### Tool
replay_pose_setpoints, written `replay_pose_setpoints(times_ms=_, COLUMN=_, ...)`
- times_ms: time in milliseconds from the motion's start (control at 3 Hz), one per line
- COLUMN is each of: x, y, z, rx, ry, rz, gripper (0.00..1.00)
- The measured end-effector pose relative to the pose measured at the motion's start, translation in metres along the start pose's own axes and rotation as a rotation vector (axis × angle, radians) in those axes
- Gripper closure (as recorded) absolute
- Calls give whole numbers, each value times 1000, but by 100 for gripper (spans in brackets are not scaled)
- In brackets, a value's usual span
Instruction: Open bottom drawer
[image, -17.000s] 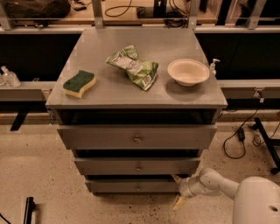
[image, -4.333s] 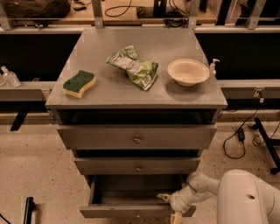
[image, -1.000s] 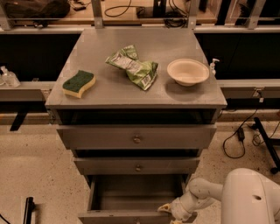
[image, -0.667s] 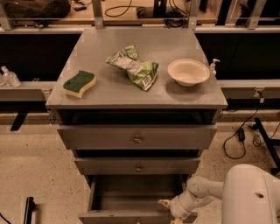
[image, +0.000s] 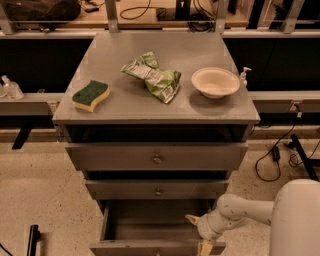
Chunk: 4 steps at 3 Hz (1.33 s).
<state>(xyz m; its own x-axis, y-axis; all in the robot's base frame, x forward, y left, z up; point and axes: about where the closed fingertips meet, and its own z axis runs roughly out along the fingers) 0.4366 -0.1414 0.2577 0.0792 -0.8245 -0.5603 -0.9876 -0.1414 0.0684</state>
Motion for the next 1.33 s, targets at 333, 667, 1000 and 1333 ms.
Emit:
replay_pose_setpoints(times_ms=333, x=-2, y=-7, z=-8, rx=25, ry=14, rz=-13, gripper=0)
replay_pose_setpoints(times_ms=667, x=-3, y=-8, z=-7, rx=11, ry=-11, rz=1, gripper=0)
replay_pose_setpoints(times_ms=1000, x=-10, y=-29, z=-1, rx=22, ry=-3, rz=-4, gripper=13)
replay_pose_setpoints(times_ms=1333, x=-9, y=-51, z=3, rx=74, ry=-1, rz=26, gripper=34)
